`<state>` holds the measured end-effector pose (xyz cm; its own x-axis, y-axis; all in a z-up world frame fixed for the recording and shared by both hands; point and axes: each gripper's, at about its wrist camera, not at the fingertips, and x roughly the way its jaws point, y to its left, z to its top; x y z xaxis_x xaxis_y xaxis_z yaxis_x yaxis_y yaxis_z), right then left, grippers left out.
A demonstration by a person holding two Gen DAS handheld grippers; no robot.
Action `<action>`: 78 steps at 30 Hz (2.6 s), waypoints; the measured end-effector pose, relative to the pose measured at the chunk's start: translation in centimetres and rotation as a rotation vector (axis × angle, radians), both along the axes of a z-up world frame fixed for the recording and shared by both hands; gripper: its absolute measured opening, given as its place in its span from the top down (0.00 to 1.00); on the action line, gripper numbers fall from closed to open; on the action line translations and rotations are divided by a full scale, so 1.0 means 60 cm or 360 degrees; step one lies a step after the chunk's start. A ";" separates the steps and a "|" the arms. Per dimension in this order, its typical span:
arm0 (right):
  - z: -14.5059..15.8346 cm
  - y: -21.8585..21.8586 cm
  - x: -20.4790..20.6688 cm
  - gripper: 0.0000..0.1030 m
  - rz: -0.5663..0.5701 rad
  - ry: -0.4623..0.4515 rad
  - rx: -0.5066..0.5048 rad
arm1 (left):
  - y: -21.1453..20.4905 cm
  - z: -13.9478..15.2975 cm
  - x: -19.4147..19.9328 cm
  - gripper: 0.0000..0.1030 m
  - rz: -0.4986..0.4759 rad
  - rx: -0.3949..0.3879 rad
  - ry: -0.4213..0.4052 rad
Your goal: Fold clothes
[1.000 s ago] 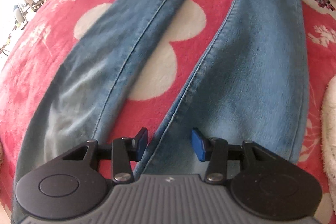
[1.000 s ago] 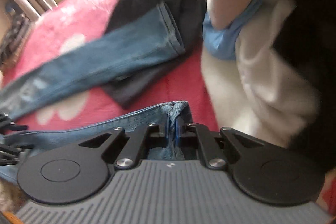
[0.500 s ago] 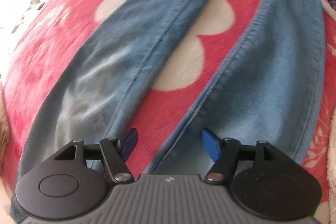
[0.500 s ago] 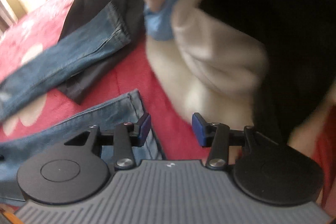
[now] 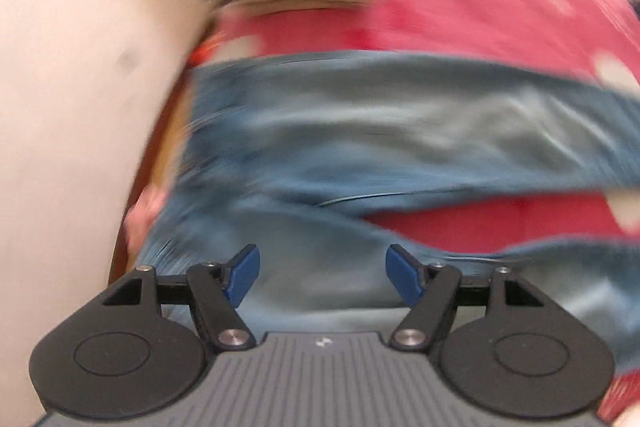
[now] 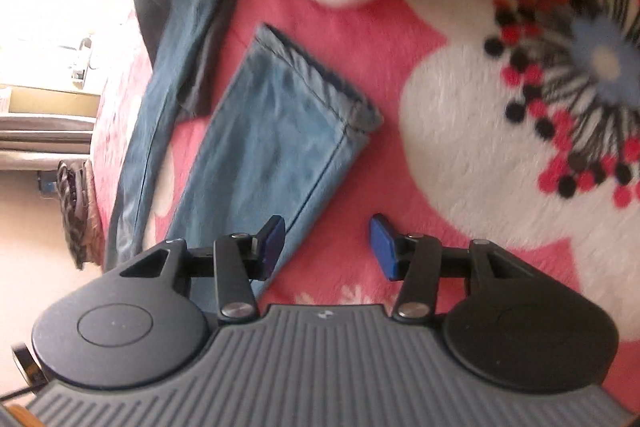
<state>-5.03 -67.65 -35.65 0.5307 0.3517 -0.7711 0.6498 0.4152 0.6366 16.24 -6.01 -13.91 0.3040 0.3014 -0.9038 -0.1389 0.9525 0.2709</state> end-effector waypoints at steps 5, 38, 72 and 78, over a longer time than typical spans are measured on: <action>-0.012 -0.021 0.012 0.55 -0.0047 0.0104 0.0193 | 0.094 0.043 -0.040 0.30 0.0393 -0.0011 -0.0020; 0.048 0.108 -0.073 0.96 -0.0680 0.0055 0.0160 | 0.403 -0.191 -0.194 0.40 0.1110 -0.1028 -0.0227; -0.013 0.147 -0.021 0.94 -0.0756 0.0006 0.0304 | 0.456 -0.232 -0.245 0.47 0.1459 -0.1262 -0.0550; -0.018 0.145 -0.021 0.92 -0.0789 0.0025 0.0310 | 0.469 -0.248 -0.232 0.47 0.1490 -0.1293 -0.0624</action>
<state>-6.26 -58.94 -36.72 0.6587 0.1989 -0.7257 0.7480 -0.0692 0.6600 2.31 22.12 -28.81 0.5610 -0.0468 -0.8265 -0.7746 0.3225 -0.5441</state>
